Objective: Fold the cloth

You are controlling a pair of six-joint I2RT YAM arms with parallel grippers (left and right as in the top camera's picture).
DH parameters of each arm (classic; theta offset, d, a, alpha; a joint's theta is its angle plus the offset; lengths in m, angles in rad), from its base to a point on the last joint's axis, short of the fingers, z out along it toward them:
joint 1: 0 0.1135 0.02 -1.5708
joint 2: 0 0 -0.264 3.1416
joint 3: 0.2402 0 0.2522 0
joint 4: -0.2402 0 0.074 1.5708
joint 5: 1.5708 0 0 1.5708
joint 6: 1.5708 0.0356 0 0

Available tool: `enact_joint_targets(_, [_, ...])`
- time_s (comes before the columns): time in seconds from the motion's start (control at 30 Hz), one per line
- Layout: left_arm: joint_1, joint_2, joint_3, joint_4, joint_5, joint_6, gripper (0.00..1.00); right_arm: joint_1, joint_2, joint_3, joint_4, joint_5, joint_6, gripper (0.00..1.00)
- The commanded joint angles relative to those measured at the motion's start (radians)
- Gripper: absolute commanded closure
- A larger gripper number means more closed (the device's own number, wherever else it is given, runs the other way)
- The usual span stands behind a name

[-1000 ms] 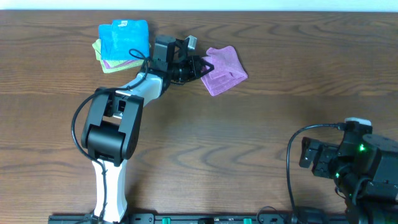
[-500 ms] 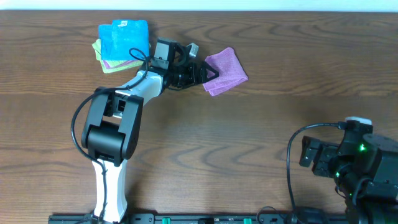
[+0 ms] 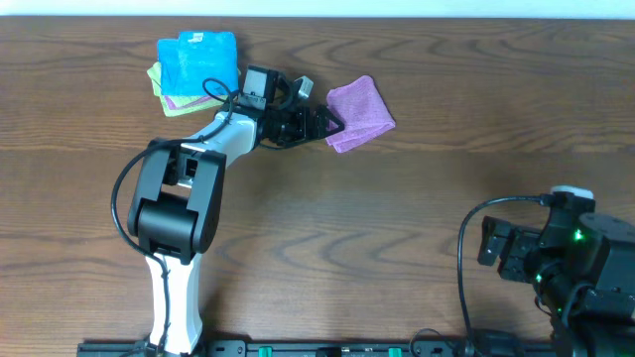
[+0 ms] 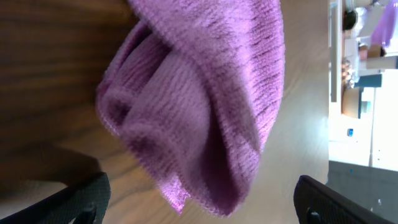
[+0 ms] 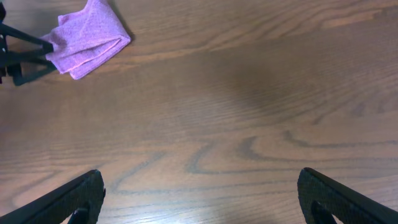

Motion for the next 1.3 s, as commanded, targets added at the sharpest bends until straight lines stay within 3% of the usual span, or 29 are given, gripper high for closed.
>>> enact_joint_targets(0.0, [-0.005,0.009,-0.051,0.071,0.043,-0.017,0.05,-0.001,-0.005,-0.002,0.002,-0.004,0.019,0.01])
enact_joint_targets(0.3, [-0.006,0.009,-0.273,0.531,0.064,-0.27,0.05,-0.001,-0.005,-0.002,0.008,-0.004,0.019,0.01])
enact_joint_targets(0.47, [-0.025,0.009,-0.292,0.547,0.059,-0.278,0.05,-0.001,-0.005,-0.002,0.027,-0.004,0.019,0.01])
enact_joint_targets(0.83, [-0.159,0.009,-0.292,0.663,-0.121,-0.392,0.07,-0.001,-0.005,-0.002,0.048,-0.004,0.045,0.01])
enact_joint_targets(0.87, [-0.163,0.009,-0.292,0.663,-0.136,-0.395,0.25,-0.001,-0.005,-0.002,0.048,-0.004,0.045,0.01])
enact_joint_targets(0.9, [-0.166,0.009,-0.292,0.66,-0.155,-0.404,0.64,-0.001,-0.005,-0.002,0.047,-0.004,0.045,0.01])
enact_joint_targets(0.93, [-0.166,0.009,-0.292,0.65,-0.177,-0.42,0.94,-0.001,-0.005,-0.002,0.047,-0.004,0.045,0.01])
enact_joint_targets(1.27, [-0.103,0.009,-0.29,0.64,-0.139,-0.412,0.95,-0.001,-0.005,-0.002,0.048,-0.004,0.045,0.01])
